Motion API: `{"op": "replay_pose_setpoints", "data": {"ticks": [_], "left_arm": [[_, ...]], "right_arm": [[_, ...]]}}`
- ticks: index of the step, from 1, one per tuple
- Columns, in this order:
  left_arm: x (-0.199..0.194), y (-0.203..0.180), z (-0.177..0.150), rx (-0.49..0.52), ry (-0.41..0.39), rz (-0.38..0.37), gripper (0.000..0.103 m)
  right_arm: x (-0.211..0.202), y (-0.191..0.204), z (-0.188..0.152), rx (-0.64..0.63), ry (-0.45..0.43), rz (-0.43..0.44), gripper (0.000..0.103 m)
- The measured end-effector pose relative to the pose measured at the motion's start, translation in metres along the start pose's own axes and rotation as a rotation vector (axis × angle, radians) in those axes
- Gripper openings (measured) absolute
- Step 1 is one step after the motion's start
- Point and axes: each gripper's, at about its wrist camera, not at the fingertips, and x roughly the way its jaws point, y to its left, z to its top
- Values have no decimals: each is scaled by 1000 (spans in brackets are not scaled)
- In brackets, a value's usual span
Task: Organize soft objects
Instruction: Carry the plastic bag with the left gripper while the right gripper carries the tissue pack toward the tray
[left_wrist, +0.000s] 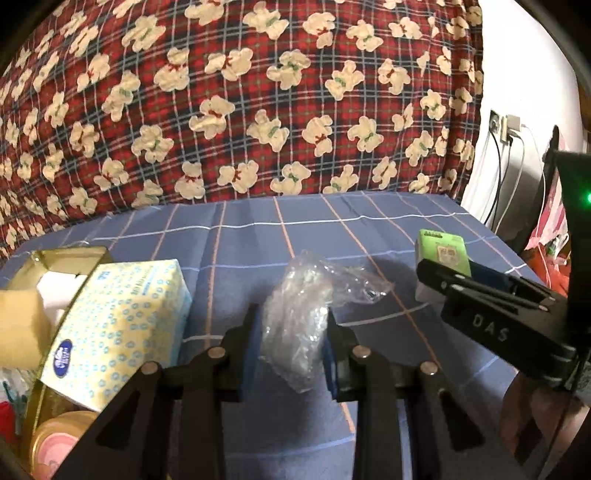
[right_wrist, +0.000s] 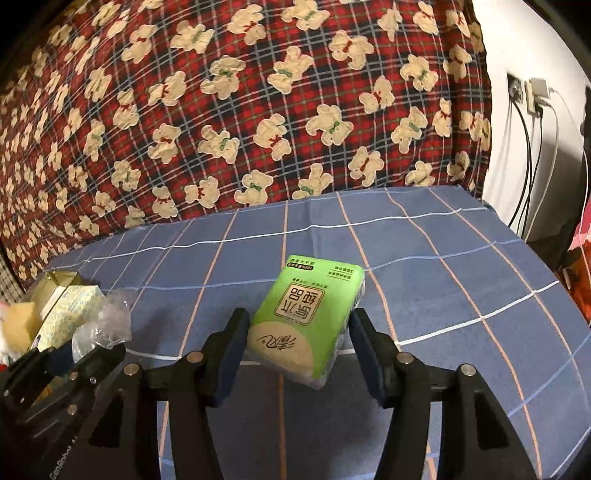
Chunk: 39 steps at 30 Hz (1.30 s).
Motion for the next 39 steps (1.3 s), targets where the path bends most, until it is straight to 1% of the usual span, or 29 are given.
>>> {"op": "replay_pose_setpoints", "data": {"ticks": [5, 14, 21, 25, 30, 34, 39], "left_arm": [[-7, 1, -3, 12, -21, 1, 29], [-20, 7, -8, 1, -52, -18, 29], [-28, 13, -11, -13, -69, -24, 29], [-34, 16, -12, -18, -84, -14, 29], [-45, 21, -15, -30, -130, 14, 28], [-51, 31, -16, -66, -150, 38, 29], [-53, 43, -18, -103, -155, 40, 29]], "right_arm": [[-8, 4, -5, 9, -6, -7, 59], [-18, 17, -14, -12, -9, -20, 59], [-27, 25, -19, -19, -29, -24, 59], [-31, 30, -21, -25, -42, -21, 59], [-32, 38, -22, -29, -50, -4, 59], [-34, 49, -23, -47, -61, 9, 59], [-35, 61, -24, -60, -75, 25, 59]]}}
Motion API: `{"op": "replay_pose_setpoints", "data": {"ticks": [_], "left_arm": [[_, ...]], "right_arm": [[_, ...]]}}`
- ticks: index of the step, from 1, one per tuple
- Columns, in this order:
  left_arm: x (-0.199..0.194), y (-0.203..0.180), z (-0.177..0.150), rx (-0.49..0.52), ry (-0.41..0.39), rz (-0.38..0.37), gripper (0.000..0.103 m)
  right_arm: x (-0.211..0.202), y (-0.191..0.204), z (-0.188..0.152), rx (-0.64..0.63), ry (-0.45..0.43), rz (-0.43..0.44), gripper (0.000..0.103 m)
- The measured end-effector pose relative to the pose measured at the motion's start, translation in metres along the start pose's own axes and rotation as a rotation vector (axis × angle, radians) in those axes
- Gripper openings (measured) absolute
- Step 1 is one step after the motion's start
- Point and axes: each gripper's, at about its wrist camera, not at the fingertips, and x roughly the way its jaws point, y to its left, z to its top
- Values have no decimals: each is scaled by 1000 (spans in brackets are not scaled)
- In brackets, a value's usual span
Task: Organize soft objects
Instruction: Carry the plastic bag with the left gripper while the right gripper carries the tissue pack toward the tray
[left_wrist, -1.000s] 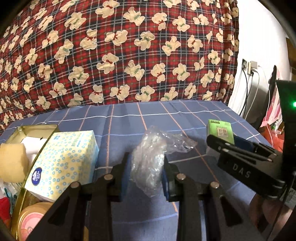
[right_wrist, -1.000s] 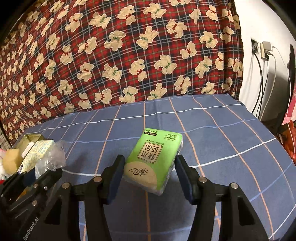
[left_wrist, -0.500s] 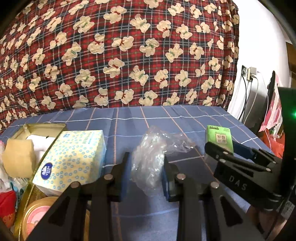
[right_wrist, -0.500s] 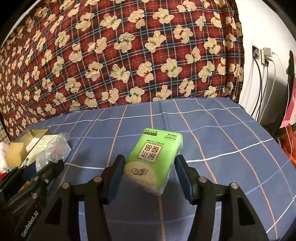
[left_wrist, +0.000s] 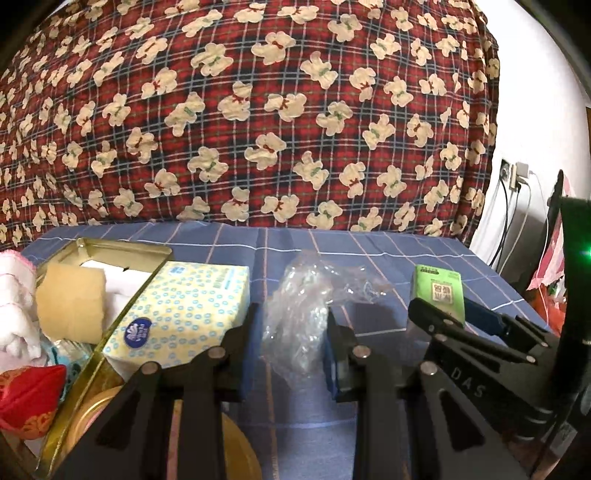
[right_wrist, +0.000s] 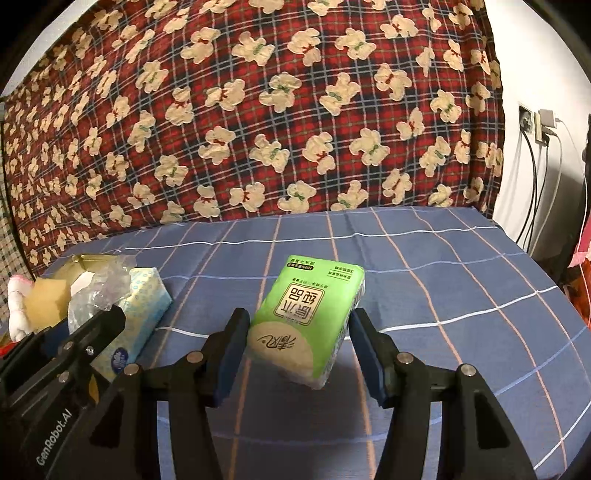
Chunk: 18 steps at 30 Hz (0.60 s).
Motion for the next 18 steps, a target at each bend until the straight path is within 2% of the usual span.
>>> {"op": "replay_pose_setpoints", "data": {"ticks": [6, 18], "left_arm": [[-7, 5, -2, 5, -19, 15, 29], [-10, 21, -3, -29, -8, 16, 29]], "right_arm": [[-1, 10, 0, -9, -10, 14, 59], [1, 27, 0, -30, -17, 28, 59]]}}
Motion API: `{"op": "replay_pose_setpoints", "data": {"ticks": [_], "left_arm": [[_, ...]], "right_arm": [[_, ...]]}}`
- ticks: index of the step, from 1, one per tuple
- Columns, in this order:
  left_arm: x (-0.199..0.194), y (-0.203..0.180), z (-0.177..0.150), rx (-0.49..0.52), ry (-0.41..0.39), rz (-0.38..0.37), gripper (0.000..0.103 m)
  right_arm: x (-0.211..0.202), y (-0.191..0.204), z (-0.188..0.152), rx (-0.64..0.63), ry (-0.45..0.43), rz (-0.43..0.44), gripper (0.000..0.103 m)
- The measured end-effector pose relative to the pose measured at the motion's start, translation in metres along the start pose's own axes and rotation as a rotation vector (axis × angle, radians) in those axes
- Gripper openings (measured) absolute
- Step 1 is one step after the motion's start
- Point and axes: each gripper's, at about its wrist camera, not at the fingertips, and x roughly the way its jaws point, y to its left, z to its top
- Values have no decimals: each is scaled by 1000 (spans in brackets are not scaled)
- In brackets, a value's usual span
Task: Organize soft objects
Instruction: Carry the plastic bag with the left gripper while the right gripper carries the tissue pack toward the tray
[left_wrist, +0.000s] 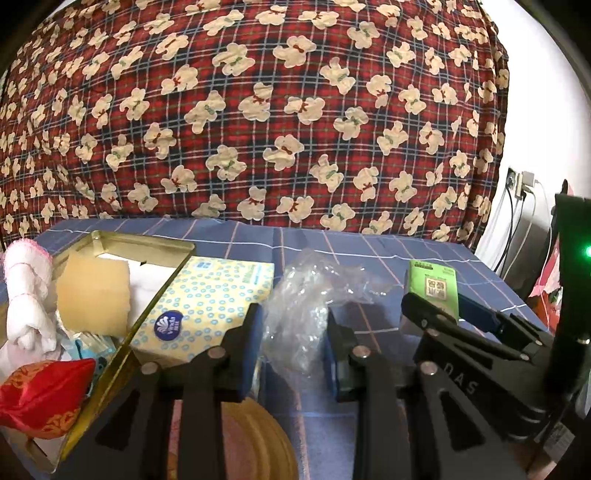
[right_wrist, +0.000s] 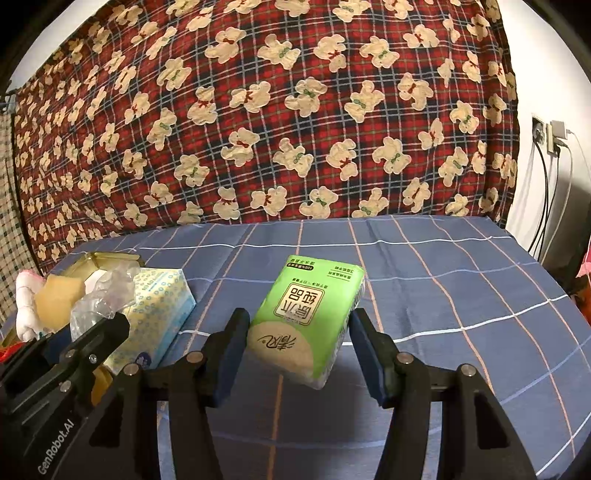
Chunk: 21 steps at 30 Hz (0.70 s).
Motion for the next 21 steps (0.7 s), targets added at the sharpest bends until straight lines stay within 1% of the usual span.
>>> {"op": "replay_pose_setpoints", "data": {"ticks": [9, 14, 18, 21], "left_arm": [[-2, 7, 0, -9, 2, -8, 29], [-6, 11, 0, -8, -21, -12, 29], [-8, 17, 1, -9, -24, -18, 29], [-10, 15, 0, 10, -19, -20, 29]], "right_arm": [[-2, 7, 0, -1, -18, -2, 59], [-3, 11, 0, -5, -23, 2, 59], [-1, 15, 1, -11, -15, 10, 59], [1, 19, 2, -16, -11, 15, 59]]}}
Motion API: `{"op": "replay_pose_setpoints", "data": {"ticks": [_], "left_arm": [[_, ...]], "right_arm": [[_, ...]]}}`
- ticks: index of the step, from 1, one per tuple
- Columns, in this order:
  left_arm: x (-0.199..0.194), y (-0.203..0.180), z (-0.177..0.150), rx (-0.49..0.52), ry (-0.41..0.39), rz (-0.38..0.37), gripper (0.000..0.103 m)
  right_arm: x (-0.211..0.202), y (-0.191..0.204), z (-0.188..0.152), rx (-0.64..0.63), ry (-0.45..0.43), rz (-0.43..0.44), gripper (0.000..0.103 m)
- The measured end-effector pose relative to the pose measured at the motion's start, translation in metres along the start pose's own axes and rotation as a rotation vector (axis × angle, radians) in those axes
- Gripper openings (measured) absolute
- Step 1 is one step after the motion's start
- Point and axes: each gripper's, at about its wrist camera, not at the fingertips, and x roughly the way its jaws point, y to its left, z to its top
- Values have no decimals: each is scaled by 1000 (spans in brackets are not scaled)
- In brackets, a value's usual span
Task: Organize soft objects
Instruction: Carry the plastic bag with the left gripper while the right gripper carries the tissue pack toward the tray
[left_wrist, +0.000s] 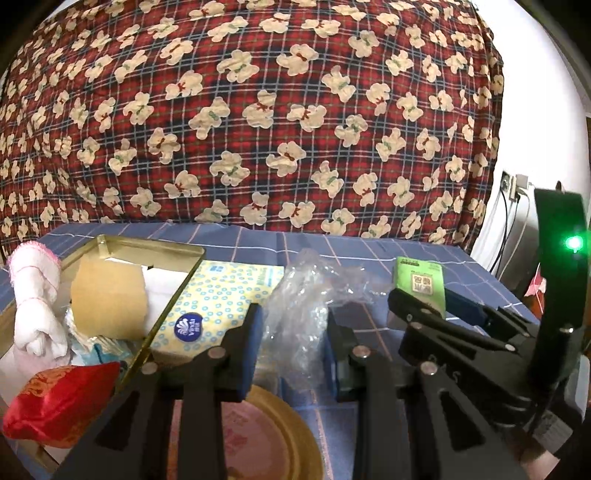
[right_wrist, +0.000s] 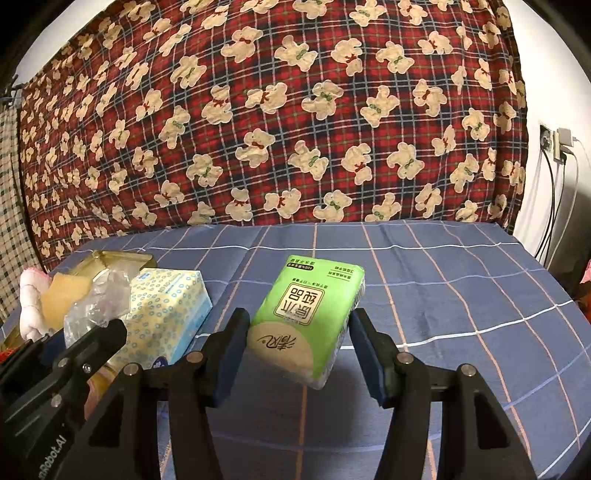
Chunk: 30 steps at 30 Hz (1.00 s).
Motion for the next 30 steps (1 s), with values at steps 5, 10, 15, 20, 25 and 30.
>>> {"op": "replay_pose_setpoints", "data": {"ticks": [5, 10, 15, 20, 25, 30], "left_arm": [[-4, 8, 0, -18, -6, -2, 29], [-6, 14, -1, -23, -7, 4, 29], [-6, 17, -1, -28, -8, 6, 29], [-9, 31, -1, -47, -10, 10, 29], [-9, 40, -1, -54, -5, 10, 29], [-11, 42, -1, -45, -13, 14, 29]], "right_arm": [[-3, 6, 0, -3, -19, 0, 59], [-3, 5, 0, -4, -21, 1, 59], [-4, 14, 1, -18, -32, 3, 59], [-2, 23, 1, -20, -27, 16, 59], [1, 33, 1, -29, -24, 27, 59], [4, 41, 1, -31, -20, 42, 59]]}}
